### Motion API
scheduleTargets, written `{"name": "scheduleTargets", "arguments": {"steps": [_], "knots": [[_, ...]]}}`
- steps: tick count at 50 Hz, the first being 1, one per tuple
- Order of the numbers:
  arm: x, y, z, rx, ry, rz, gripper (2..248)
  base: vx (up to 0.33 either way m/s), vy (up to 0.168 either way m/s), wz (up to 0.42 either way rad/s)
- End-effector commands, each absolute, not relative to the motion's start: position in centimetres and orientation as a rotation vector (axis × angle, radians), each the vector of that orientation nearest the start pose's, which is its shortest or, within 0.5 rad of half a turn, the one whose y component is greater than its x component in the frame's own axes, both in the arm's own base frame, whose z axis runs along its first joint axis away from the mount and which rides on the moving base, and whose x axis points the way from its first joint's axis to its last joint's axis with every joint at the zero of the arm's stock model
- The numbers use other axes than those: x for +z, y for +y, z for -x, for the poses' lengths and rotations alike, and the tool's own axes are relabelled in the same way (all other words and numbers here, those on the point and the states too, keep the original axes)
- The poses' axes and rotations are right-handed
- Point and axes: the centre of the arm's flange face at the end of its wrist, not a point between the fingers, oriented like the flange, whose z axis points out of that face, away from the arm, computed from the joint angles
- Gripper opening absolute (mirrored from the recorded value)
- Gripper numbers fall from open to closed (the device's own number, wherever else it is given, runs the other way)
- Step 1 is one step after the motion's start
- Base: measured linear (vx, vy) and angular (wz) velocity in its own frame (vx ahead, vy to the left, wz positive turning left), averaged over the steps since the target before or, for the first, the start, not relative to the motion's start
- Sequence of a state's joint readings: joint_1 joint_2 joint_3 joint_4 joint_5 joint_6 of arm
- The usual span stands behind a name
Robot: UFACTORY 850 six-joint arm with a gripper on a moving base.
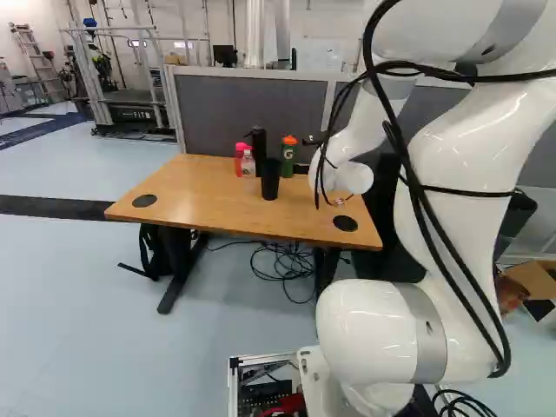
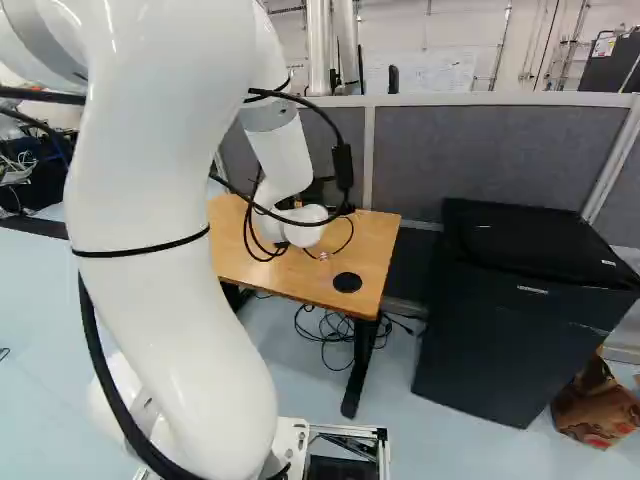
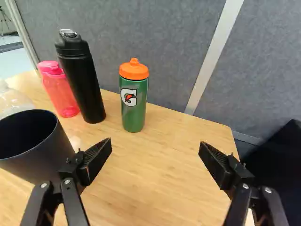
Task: Pick up the green bottle from the table
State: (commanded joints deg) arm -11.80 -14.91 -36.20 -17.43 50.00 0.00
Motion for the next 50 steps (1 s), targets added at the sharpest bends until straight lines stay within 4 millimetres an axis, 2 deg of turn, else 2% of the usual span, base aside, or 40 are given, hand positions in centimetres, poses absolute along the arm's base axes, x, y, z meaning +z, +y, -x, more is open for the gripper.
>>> {"name": "scheduleTargets", "arguments": {"steps": [29, 50], "knots": [[36.1, -8.1, -52.8, -1.833, -0.45, 2.529, 247, 0.0, 0.0, 0.0], [35.6, -8.4, -57.0, -1.862, -0.489, 2.5, 247, 0.0, 0.0, 0.0]]}}
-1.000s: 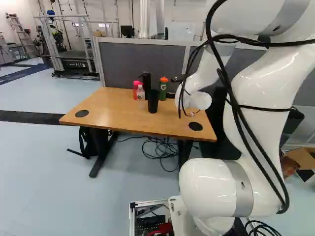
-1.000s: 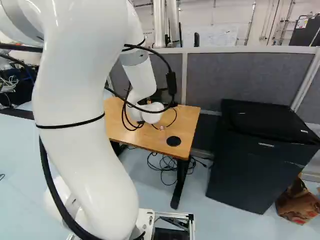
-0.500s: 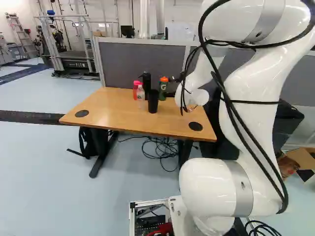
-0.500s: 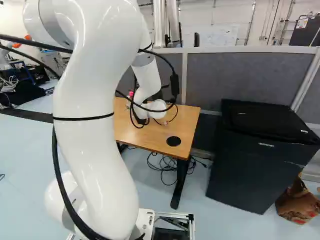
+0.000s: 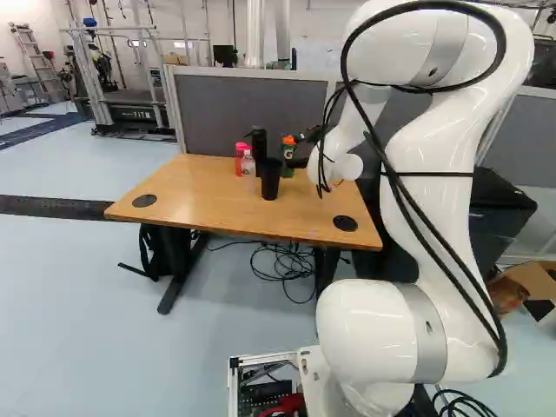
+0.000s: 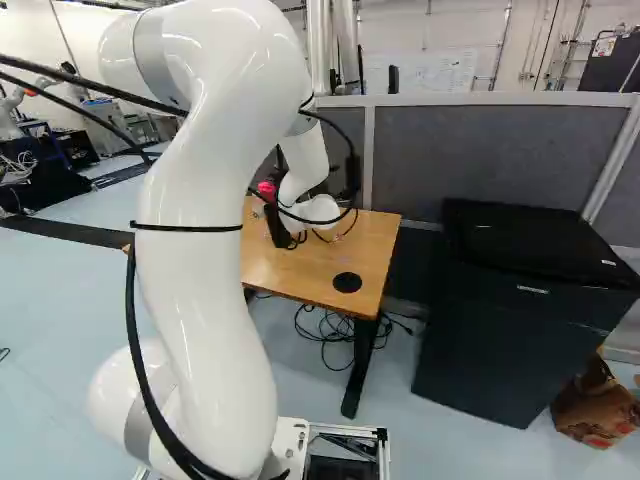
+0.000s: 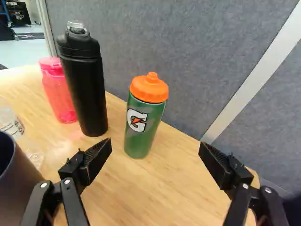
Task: Pick up the green bottle from the table
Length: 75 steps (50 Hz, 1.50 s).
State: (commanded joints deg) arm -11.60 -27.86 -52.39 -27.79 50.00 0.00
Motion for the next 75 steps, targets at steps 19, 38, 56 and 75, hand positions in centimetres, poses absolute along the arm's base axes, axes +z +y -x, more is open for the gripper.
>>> {"name": "scheduleTargets", "arguments": {"steps": [19, 38, 56, 75], "knots": [[35.0, -7.9, -60.8, -1.881, -0.57, 2.456, 247, 0.0, 0.0, 0.0], [34.4, -7.0, -64.6, -1.878, -0.532, 2.396, 247, 0.0, 0.0, 0.0], [34.0, -6.7, -66.7, -1.823, -0.322, 2.336, 247, 0.0, 0.0, 0.0], [33.7, -6.0, -68.6, -1.835, -0.333, 2.312, 242, 0.0, 0.0, 0.0]]}}
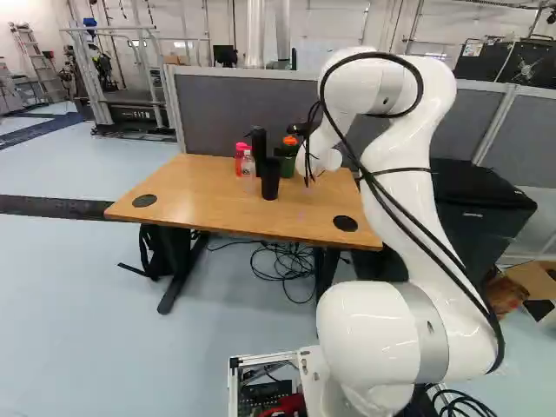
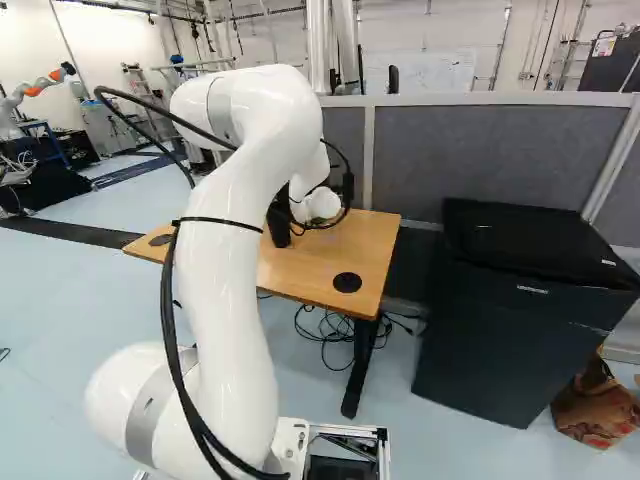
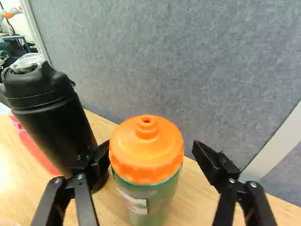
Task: Pick up the green bottle from the table
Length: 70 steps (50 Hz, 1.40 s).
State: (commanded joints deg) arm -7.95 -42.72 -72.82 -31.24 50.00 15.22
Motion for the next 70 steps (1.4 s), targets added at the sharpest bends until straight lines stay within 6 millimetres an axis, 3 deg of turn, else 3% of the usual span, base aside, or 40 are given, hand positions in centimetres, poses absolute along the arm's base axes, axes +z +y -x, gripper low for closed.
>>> {"name": "scheduleTargets", "arguments": {"steps": [1, 5, 6, 10, 11, 15, 16, 38, 70], "knots": [[33.7, -5.9, -68.7, -1.836, -0.334, 2.311, 207, 0.0, 0.0, 0.0], [33.6, -5.9, -68.9, -1.838, -0.337, 2.308, 207, 0.0, 0.0, 0.0], [33.6, -5.8, -69.0, -1.838, -0.337, 2.308, 169, 0.0, 0.0, 0.0], [33.6, -5.8, -69.1, -1.838, -0.338, 2.307, 169, 0.0, 0.0, 0.0], [33.6, -5.8, -69.1, -1.839, -0.338, 2.307, 130, 0.0, 0.0, 0.0], [33.6, -5.8, -69.1, -1.839, -0.338, 2.306, 130, 0.0, 0.0, 0.0], [33.6, -5.8, -69.1, -1.839, -0.338, 2.306, 118, 0.0, 0.0, 0.0], [34.3, -5.9, -68.7, -1.847, -0.337, 2.304, 118, 0.0, 0.0, 0.0], [39.0, -8.3, -64.3, -1.915, -0.18, 2.317, 118, 0.0, 0.0, 0.0]]}}
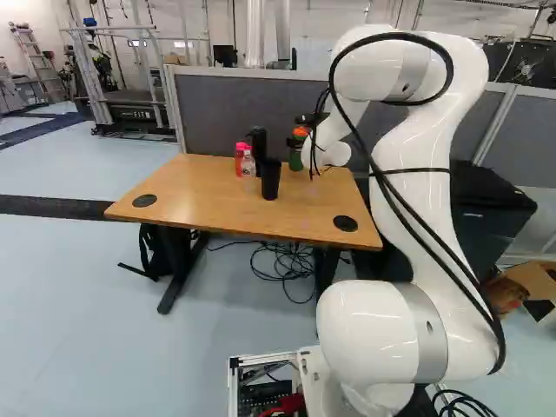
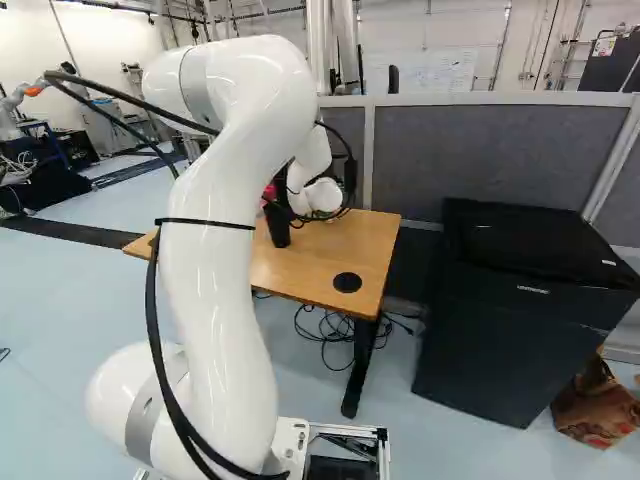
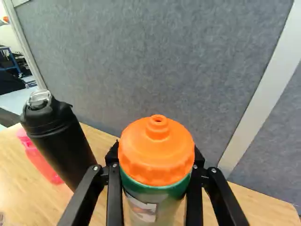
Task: Pick up the green bottle from the table
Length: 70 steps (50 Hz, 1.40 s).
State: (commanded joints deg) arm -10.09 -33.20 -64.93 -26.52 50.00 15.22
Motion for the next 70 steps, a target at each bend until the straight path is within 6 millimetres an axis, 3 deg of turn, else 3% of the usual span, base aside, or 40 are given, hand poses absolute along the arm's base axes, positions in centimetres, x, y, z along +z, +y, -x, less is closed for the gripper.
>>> {"name": "scheduleTargets", "arguments": {"steps": [29, 70], "knots": [[43.2, -9.0, -58.5, -1.974, -0.003, 2.313, 118, 0.0, 0.0, 0.0], [44.2, -9.8, -50.1, -1.978, 0.209, 2.345, 118, 0.0, 0.0, 0.0]]}}
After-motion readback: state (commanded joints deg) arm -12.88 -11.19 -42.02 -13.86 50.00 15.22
